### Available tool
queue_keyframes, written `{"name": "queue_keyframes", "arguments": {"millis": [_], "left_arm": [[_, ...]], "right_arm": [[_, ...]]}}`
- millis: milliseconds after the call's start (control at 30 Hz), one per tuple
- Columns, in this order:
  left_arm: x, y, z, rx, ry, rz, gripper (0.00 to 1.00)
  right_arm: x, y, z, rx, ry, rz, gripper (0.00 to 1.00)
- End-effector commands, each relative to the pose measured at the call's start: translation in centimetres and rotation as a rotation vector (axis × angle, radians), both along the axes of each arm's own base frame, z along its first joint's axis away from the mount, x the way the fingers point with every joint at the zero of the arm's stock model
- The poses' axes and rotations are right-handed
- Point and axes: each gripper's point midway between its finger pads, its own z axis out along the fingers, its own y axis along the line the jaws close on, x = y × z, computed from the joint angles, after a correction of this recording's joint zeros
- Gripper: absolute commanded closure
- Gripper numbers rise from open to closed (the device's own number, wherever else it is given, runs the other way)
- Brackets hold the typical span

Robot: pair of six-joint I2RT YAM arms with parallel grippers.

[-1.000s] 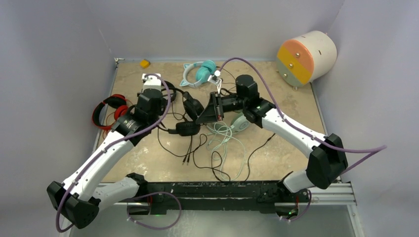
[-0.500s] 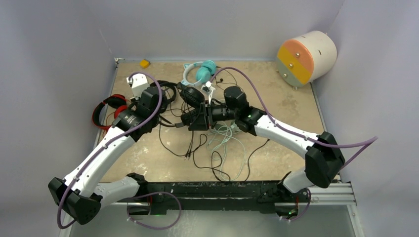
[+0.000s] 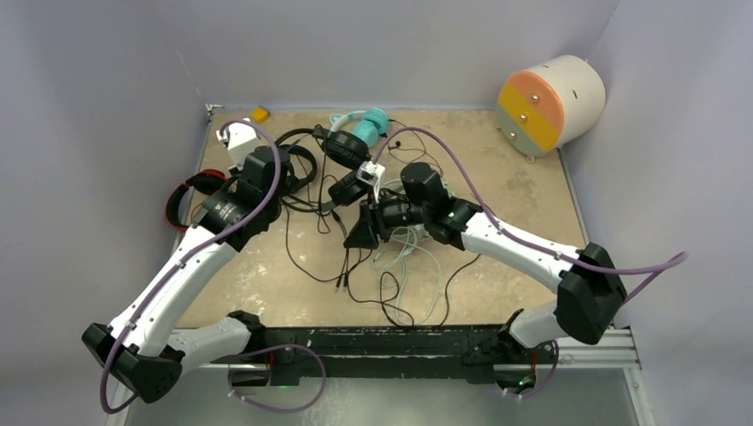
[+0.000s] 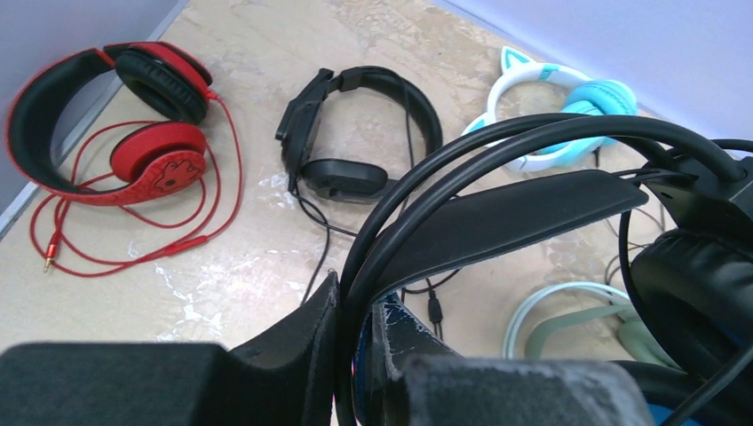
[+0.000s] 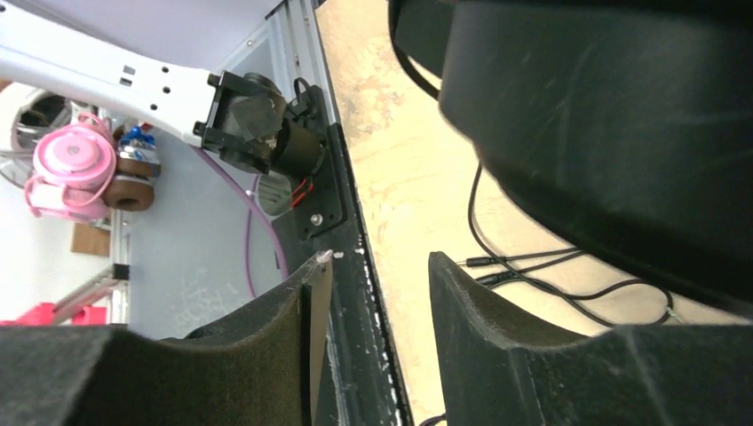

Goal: Wrap the headphones
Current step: Wrap the headphones cable around the headphones.

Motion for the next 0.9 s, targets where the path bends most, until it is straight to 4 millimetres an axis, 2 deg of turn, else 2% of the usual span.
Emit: {"name": "queue_keyframes", "arguments": {"millis": [0,167,233,367,467,600,700,733,867], "left_arm": [[1.0,-1.5,4.8,-0.149,-0.143,-0.027,1.0],[1.3,-3.1,5.9,-0.202,-0.121,-0.091,1.0],[1.7,-3.8,6.0,-0.235,-0.084,-0.126,1.0],[2.2,-3.9,7.5,-0.34,-0.056,-0.185,1.0],[2.1,-4.4,9.4,-0.401,-0.071,-0.244,1.0],[1.4,-5.4,12.5,-0.433,-0.089,-0.313,1.0],[0.7,-5.6,14.9,-0.44,-0.113,-0.344,1.0],[0.4,-5.6,15.6,-0.44,-0.121,-0.352,1.0],[-0.8,-5.7,18.9,-0.455,-0.172,-0.393,1.0]], "right_arm": [[-0.4,-0.9,2.5,0.059,-0.157,0.021,0.52],[-0.9,-1.9,3.1,0.172,-0.236,-0.028,0.49],[-0.7,-2.2,2.3,0.172,-0.253,-0.053,0.48],[-0.6,-2.5,1.1,0.216,-0.279,-0.08,0.44],[-0.9,-2.5,0.1,0.264,-0.311,-0.069,0.36],[0.4,-2.3,-0.3,0.308,-0.362,-0.131,0.27],[2.1,-1.4,0.0,0.325,-0.36,-0.188,0.07],[2.7,-1.0,0.0,0.321,-0.349,-0.203,0.04],[4.1,0.6,-0.1,0.279,-0.371,-0.176,0.01]]}}
